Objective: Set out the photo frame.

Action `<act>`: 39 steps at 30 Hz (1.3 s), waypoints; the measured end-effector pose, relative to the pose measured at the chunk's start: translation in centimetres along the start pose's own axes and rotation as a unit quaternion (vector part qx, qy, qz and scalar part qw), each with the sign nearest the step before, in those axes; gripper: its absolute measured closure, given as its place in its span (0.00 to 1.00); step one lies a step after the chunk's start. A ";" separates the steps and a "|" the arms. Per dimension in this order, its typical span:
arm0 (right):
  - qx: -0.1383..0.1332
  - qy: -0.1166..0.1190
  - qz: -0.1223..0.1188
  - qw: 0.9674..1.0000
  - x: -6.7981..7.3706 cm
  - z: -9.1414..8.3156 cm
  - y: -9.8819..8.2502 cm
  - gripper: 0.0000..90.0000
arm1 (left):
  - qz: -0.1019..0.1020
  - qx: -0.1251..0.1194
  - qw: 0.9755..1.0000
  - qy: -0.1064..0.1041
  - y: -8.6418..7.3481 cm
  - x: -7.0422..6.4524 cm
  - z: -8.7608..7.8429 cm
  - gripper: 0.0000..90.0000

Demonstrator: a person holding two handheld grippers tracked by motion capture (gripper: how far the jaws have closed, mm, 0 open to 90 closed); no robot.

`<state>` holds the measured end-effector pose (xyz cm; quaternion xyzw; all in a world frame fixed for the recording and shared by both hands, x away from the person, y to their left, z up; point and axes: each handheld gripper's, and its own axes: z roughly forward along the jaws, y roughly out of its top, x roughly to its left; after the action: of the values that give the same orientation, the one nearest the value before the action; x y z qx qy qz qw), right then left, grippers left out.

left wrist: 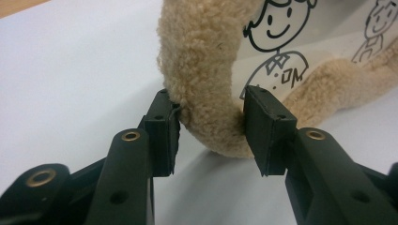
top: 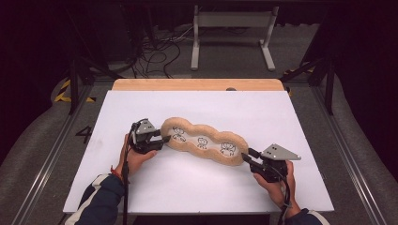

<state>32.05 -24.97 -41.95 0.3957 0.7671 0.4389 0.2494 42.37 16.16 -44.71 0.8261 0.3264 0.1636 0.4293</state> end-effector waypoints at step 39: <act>0.007 -0.020 -0.034 0.999 -1.2 2.9 1.6 0.73 | 0.025 0.011 0.999 0.030 -2.1 -2.6 -2.8 0.60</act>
<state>35.45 -24.06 -41.88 0.3801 0.7781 0.4164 0.2769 38.10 16.98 -44.85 0.8333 0.3201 0.1950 0.4064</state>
